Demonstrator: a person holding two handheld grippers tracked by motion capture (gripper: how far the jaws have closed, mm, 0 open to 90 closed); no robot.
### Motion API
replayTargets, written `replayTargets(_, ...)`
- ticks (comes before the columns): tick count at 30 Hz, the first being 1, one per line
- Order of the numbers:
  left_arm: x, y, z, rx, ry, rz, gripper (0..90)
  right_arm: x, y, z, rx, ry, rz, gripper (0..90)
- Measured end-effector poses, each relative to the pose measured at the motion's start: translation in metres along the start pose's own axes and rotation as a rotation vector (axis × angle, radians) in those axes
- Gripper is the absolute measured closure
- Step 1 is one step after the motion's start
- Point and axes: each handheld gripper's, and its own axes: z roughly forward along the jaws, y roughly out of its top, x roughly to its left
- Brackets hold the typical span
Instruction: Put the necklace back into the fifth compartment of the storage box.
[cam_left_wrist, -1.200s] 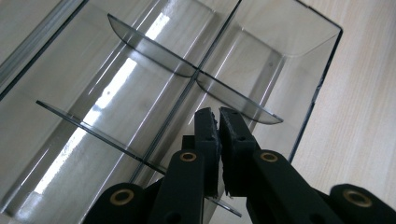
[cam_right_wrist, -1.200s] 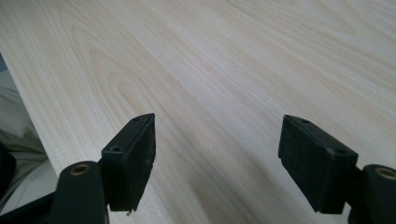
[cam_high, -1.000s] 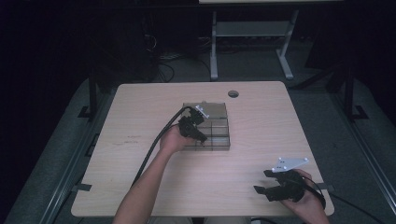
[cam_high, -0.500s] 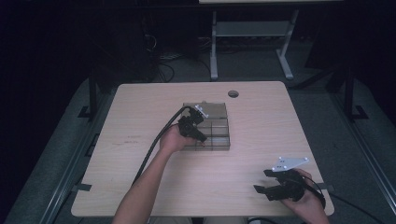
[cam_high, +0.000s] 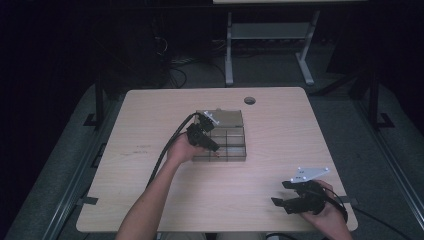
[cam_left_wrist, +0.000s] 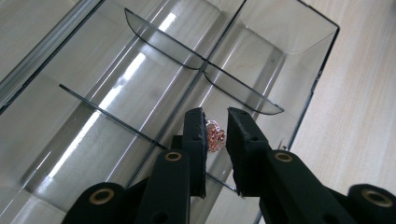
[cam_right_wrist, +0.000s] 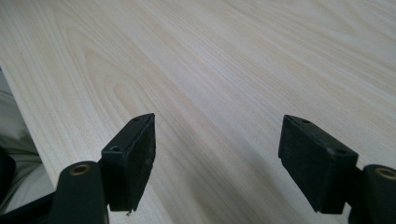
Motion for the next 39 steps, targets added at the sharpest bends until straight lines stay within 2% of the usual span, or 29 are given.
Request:
replayTargets(9,-0.004,-0.003,-0.005,-0.003,0.0,0.017,73.0,0.0,0.001,0.001,0.005,-0.004,0.006,27.1)
replayTargets(20,-0.008,-0.006,-0.011,-0.011,-0.002,0.011,68.2,0.0,0.001,0.002,0.007,-0.009,0.006,27.1)
replayTargets(39,-0.016,-0.013,-0.021,-0.012,-0.009,0.027,59.5,-0.002,0.001,0.0,0.011,-0.018,0.02,26.9)
